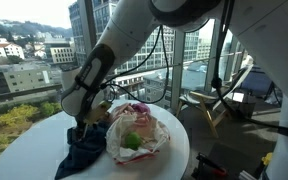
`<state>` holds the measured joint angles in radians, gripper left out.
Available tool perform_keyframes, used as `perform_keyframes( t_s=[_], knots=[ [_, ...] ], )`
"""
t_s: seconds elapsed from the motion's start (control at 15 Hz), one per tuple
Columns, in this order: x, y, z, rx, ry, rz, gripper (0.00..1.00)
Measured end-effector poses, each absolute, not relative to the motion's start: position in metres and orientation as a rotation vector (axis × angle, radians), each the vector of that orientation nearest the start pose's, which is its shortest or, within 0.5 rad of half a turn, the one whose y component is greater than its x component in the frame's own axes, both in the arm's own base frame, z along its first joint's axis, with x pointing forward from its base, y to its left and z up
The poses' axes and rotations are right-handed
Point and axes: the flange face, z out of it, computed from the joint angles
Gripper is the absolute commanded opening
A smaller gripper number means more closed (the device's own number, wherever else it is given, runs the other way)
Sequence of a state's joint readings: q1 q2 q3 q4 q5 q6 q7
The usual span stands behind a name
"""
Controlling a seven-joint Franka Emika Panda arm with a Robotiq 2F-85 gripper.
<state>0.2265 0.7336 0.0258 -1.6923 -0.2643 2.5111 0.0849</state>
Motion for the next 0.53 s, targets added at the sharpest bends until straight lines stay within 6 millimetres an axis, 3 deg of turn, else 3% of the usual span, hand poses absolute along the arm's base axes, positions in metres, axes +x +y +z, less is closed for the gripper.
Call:
perform_keyframes(
  t_s=[0.47,0.53],
  knots=[
    [0.652,0.163,0.13,-3.258,-0.512,-0.135,1.0],
    [0.65,0.164,0.124,-3.262,-0.5,-0.132,0.75]
  ],
)
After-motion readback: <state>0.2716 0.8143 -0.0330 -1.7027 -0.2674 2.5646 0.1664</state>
